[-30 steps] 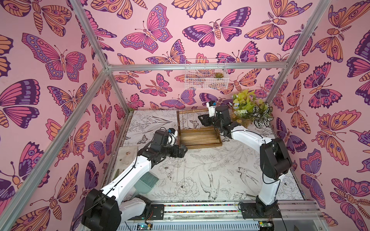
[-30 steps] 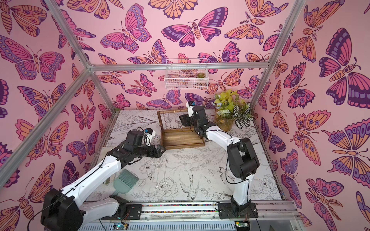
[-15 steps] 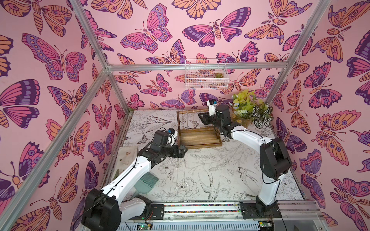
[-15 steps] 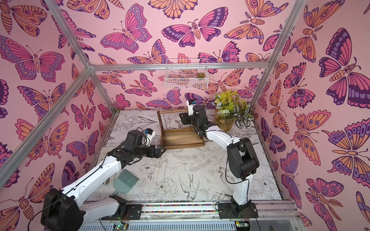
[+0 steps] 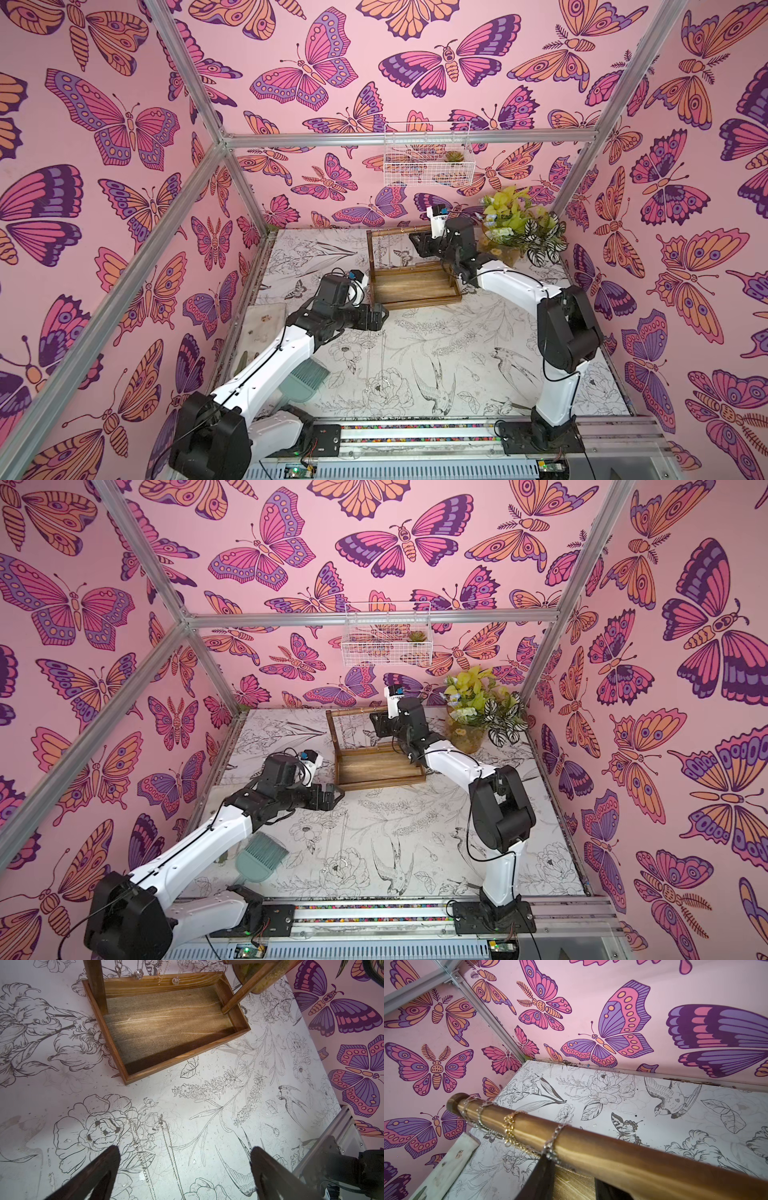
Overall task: Take the necklace off the jewelry display stand
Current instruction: Take off the necklace from the stand.
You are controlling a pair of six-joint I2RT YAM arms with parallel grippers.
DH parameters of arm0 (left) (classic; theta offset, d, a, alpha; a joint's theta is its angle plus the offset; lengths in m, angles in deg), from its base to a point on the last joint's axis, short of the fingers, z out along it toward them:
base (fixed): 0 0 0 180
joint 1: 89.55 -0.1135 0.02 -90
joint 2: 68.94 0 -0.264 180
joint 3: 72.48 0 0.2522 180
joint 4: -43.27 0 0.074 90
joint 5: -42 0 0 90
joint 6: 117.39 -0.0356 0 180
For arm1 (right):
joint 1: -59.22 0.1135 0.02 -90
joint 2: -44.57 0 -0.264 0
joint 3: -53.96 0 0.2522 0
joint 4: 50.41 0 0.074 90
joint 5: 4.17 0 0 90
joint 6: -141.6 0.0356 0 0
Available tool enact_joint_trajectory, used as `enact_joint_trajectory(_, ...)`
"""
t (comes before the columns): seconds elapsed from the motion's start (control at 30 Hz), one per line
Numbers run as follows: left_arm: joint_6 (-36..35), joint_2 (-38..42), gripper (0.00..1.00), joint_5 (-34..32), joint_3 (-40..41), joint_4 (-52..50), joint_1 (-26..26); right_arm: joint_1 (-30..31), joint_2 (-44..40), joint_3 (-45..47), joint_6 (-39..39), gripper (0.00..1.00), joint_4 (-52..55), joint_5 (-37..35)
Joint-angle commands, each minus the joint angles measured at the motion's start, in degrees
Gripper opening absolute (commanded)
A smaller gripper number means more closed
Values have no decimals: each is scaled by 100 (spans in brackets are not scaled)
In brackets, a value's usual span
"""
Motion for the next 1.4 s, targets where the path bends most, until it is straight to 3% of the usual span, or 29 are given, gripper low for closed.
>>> enact_joint_trajectory(0.0,33,104,100,70,138,20,-30,53,96,-193,63,31,-90,-72)
enact_joint_trajectory(0.77,78,118,100,129,233,106,-30,65,-193,-71,-122,6,16,-336)
enact_joint_trajectory(1.37,115,82,100,193,257,176,-30,-16,-552,78,-298,5,182,-497)
